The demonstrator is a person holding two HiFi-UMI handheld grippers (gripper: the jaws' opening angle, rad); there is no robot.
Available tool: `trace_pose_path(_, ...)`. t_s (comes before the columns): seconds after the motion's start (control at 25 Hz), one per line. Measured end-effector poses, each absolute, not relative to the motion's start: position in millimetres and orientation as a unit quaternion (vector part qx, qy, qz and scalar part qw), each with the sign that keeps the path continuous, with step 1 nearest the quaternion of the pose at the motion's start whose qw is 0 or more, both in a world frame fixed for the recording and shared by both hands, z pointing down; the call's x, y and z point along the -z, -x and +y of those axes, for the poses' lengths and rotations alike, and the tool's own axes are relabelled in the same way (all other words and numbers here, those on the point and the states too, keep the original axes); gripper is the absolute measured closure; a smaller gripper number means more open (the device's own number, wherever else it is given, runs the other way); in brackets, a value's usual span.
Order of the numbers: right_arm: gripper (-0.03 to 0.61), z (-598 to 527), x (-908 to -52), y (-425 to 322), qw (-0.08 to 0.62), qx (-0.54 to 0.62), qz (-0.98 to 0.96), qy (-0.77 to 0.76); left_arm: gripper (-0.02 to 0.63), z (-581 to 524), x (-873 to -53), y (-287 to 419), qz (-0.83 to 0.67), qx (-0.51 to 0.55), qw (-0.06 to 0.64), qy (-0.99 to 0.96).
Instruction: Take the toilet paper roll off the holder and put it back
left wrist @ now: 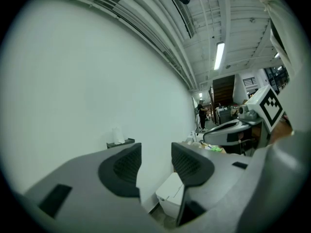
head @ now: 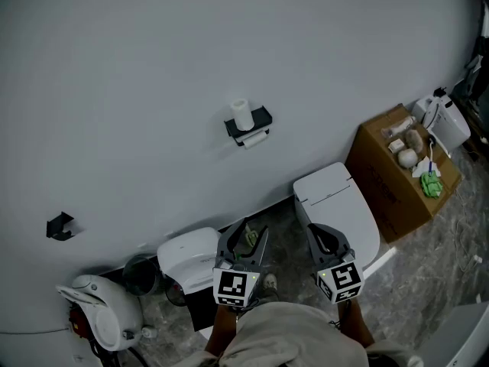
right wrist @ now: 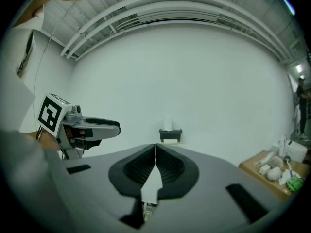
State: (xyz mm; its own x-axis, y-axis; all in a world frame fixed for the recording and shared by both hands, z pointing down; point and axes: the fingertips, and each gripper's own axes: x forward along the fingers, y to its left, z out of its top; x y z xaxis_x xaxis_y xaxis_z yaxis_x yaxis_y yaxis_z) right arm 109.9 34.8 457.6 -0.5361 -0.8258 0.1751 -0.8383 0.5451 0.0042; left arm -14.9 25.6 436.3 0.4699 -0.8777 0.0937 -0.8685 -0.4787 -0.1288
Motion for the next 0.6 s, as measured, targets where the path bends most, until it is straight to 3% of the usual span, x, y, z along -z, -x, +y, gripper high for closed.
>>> trace_pose_path(0.6,0.58,-33.8,-461.8,-68.1,0.092,-0.044,-0.871,-0.48,0.416,-44.2,-441.1,52.0,0.5,0.069,0.019,0.863)
